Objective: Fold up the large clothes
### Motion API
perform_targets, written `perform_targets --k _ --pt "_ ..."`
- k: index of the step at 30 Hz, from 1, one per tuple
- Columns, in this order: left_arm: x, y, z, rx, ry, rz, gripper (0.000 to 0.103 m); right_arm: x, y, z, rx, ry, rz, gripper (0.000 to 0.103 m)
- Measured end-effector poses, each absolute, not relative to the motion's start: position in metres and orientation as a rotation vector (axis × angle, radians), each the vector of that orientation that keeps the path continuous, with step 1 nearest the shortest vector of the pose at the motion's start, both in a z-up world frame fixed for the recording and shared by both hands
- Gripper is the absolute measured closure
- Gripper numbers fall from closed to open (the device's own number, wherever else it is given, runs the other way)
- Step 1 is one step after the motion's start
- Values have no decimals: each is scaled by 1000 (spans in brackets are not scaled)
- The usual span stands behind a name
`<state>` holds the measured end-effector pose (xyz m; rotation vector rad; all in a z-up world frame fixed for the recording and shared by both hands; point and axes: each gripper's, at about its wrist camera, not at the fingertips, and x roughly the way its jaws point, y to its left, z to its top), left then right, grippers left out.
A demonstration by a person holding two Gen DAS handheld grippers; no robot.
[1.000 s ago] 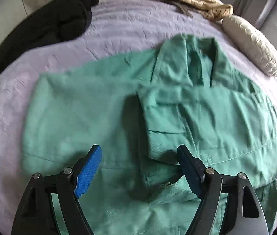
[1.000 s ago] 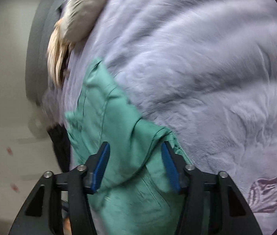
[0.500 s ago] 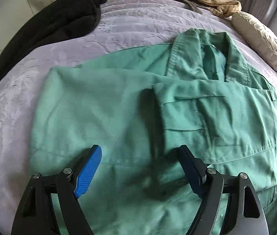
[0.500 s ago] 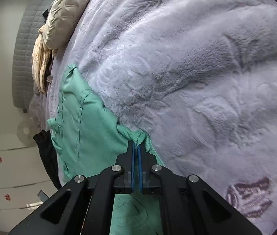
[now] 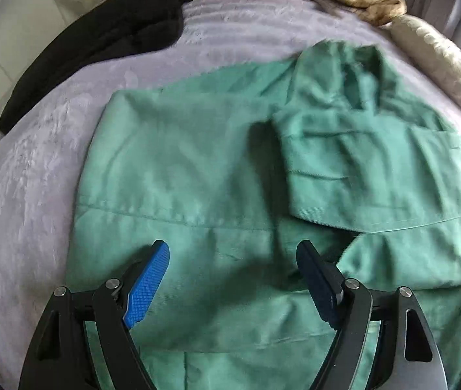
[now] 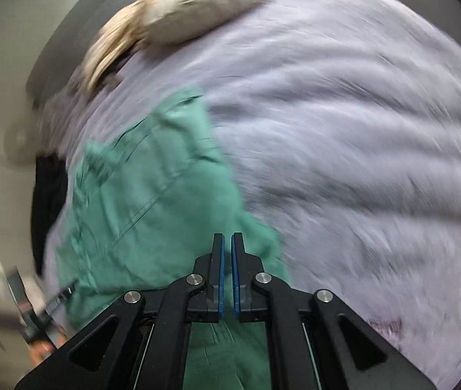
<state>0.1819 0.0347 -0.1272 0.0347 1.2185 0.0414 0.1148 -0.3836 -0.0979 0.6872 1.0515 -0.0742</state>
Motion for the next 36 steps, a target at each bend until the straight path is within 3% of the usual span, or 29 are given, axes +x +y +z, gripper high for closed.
perform_targets --k 4,7,15,20,24,36 --pt "180 54 -130 23 1243 142 22 136 -368 -125 560 1177 -54 100" --pt "170 66 -121 29 1230 160 22 132 -385 -139 667 1177 -26 100" --pt "141 43 -92 -8 1166 37 22 114 -397 -126 680 1198 -23 97" --pt "160 17 -113 -15 1180 12 22 108 -390 -118 652 1196 6 97" --pt "173 25 -137 -58 1217 49 18 104 -387 -114 641 1190 27 97" --pt "138 55 -110 35 1276 140 17 83 -397 -109 672 1231 47 96"
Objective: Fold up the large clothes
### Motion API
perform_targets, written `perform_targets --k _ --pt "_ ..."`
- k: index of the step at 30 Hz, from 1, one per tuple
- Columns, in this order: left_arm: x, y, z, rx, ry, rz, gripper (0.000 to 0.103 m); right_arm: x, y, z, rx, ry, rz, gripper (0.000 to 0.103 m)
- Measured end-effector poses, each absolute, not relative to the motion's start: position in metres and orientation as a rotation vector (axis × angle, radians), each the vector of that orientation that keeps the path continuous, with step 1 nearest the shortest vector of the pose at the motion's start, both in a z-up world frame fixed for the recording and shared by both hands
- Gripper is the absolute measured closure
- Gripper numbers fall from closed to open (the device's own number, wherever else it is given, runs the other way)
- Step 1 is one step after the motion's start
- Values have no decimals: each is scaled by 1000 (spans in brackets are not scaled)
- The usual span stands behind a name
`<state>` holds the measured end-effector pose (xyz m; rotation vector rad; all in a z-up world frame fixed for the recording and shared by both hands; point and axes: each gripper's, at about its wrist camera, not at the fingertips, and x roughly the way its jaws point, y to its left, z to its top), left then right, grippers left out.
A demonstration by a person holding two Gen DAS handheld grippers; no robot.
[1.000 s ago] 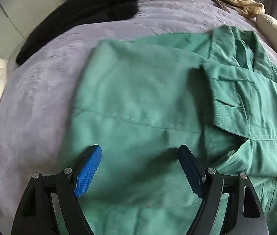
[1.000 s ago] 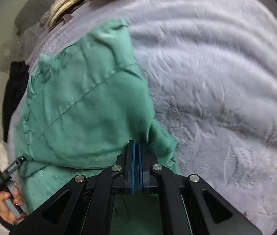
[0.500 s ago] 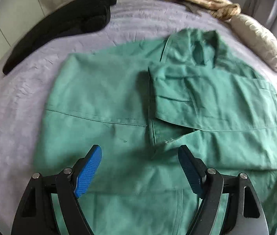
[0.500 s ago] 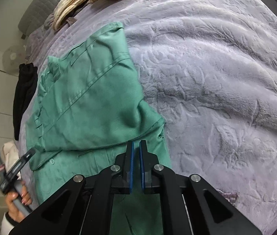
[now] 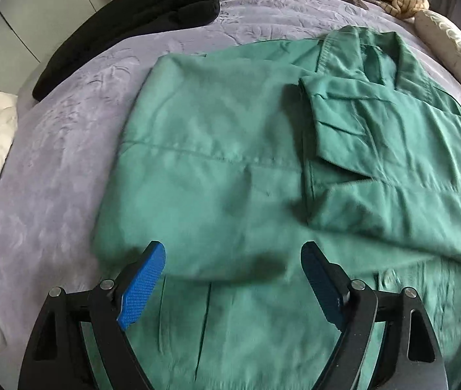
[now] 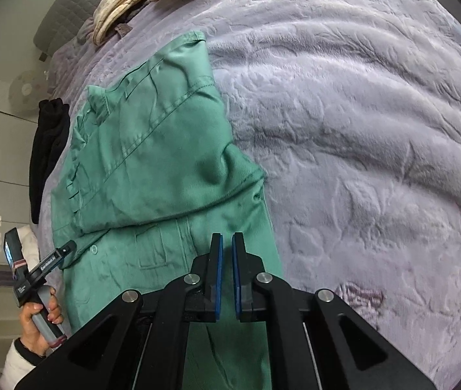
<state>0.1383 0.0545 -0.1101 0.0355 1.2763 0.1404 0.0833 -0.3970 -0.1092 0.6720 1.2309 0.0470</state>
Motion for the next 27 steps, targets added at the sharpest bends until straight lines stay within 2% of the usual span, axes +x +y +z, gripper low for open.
perform_targets --k 2,3,4,5,6,7,11,15,16,17,26,27 --pt "125 50 -103 44 1285 131 17 81 -394 -107 667 1246 59 93" --pt "117 48 -99 50 1291 128 17 79 -392 -106 663 1257 64 85" --pt "115 45 -98 53 1296 126 17 77 -390 -105 659 1267 67 71" --pt "110 42 -96 55 1304 124 17 75 -388 -104 655 1275 71 61" --pt "103 40 -94 54 1316 116 17 73 -386 -102 648 1281 72 45" --pt "99 37 -92 52 1322 113 17 70 -383 -100 641 1282 72 41" --pt "88 27 -88 33 1353 99 17 63 -372 -96 630 1317 106 39" --pt "73 19 -79 23 1350 111 16 57 -364 -94 628 1352 127 27" --pt "71 18 -78 16 1355 110 2 55 -362 -92 625 1353 132 24" --pt "68 18 -76 8 1359 113 0 54 -360 -90 622 1353 138 24" --pt "37 13 -60 -12 1361 117 0 44 -351 -76 600 1367 198 19" --pt "35 13 -59 -11 1363 117 0 43 -349 -75 601 1368 204 15"
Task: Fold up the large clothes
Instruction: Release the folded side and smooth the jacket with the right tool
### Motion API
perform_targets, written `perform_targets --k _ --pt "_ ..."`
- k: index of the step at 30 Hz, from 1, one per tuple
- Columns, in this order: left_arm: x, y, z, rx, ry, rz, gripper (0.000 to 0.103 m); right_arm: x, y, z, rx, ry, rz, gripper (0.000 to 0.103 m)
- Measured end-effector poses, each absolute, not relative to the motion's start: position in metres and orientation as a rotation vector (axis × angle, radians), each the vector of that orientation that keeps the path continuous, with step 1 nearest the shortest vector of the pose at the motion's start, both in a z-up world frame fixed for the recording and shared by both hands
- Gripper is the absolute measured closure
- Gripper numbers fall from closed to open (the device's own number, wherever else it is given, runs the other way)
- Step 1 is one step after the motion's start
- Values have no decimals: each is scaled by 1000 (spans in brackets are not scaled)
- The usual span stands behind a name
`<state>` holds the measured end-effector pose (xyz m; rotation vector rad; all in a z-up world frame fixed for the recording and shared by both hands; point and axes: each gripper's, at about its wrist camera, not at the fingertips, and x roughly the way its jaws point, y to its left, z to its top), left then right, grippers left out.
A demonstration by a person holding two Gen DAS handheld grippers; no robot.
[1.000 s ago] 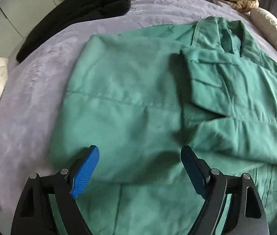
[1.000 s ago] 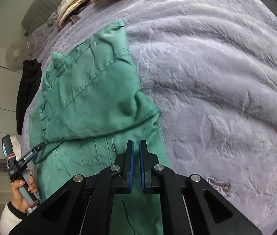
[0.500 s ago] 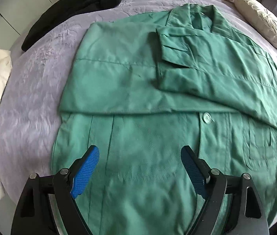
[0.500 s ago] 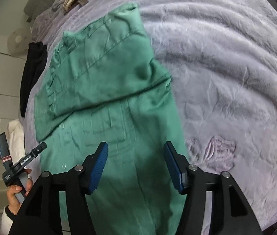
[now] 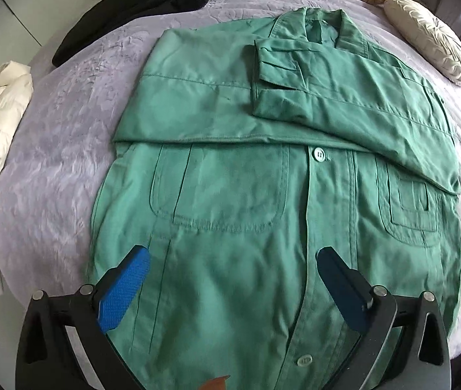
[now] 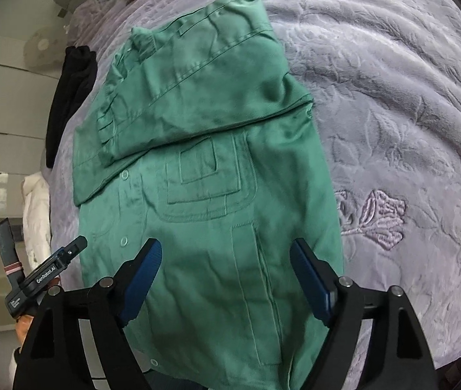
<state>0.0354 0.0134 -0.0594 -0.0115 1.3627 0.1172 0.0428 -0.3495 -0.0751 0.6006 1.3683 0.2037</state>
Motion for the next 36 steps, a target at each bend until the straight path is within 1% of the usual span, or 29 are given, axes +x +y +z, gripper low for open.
perform_targets --k 1,2,3,7,11,15,19,25,31,36 --pt "32 13 -58 -8 1364 120 0 41 -348 -74 606 1368 212 7" --pt "29 13 -58 -4 1364 122 0 38 -347 -73 610 1365 218 1" --pt "25 14 -57 -1 1364 121 0 36 -346 -71 610 1351 215 0" --pt "13 21 -56 -12 1375 116 0 27 -341 -66 614 1332 220 0" --pt "-1 31 -57 -34 1380 118 0 17 -334 -73 676 1371 233 0" --pt "-17 46 -67 0 1389 126 0 0 -321 -84 705 1393 209 0" --pt "-45 63 -82 -25 1437 72 0 -24 -306 -93 723 1398 190 0" --pt "-89 97 -87 -72 1453 67 0 -65 -280 -99 735 1415 185 0" --pt "-107 136 -84 -88 1429 89 0 -94 -286 -89 767 1367 139 0" --pt "-113 162 -90 -160 1426 67 0 -110 -315 -76 770 1294 45 0"
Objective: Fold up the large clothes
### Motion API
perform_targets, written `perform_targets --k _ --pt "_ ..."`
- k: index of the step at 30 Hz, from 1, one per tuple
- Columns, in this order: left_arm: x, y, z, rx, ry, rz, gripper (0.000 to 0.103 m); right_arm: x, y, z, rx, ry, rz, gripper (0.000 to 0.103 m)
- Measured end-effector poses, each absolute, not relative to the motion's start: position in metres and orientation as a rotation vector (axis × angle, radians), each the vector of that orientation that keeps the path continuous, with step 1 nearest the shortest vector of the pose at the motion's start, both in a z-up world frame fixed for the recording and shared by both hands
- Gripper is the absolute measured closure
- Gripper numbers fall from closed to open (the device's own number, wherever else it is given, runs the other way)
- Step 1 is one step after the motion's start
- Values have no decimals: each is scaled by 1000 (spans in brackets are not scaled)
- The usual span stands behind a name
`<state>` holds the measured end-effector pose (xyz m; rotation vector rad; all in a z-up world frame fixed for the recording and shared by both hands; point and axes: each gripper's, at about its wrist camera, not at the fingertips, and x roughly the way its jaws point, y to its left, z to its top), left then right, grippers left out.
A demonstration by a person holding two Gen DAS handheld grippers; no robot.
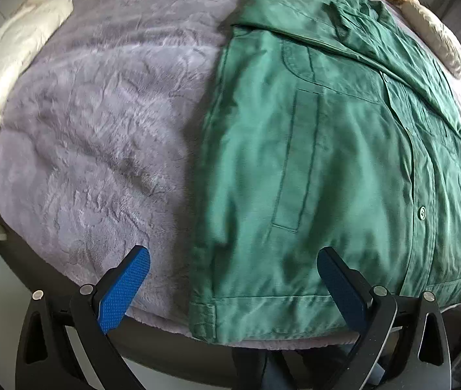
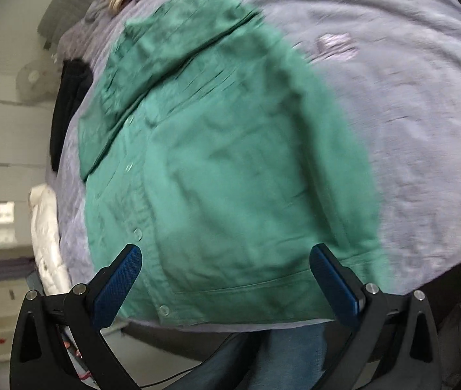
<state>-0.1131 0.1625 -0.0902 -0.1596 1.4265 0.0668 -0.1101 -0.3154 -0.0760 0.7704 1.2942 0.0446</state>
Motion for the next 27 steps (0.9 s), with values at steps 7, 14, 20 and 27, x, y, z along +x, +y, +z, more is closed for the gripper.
perform_targets --k 7,14,20,27 --pt "-119 178 -113 -236 1478 3 0 -131 -365 -97 871 1276 -140 0" --pt "-128 169 -131 -274 1538 -66 0 -150 -366 -145 1079 1326 -113 0" --pt "-129 150 -133 -303 1537 -126 0 -142 -350 -131 1201 1218 69 0" --pt "-129 131 -144 -236 1565 -123 0 -132 -343 -141 1271 1216 123 0"
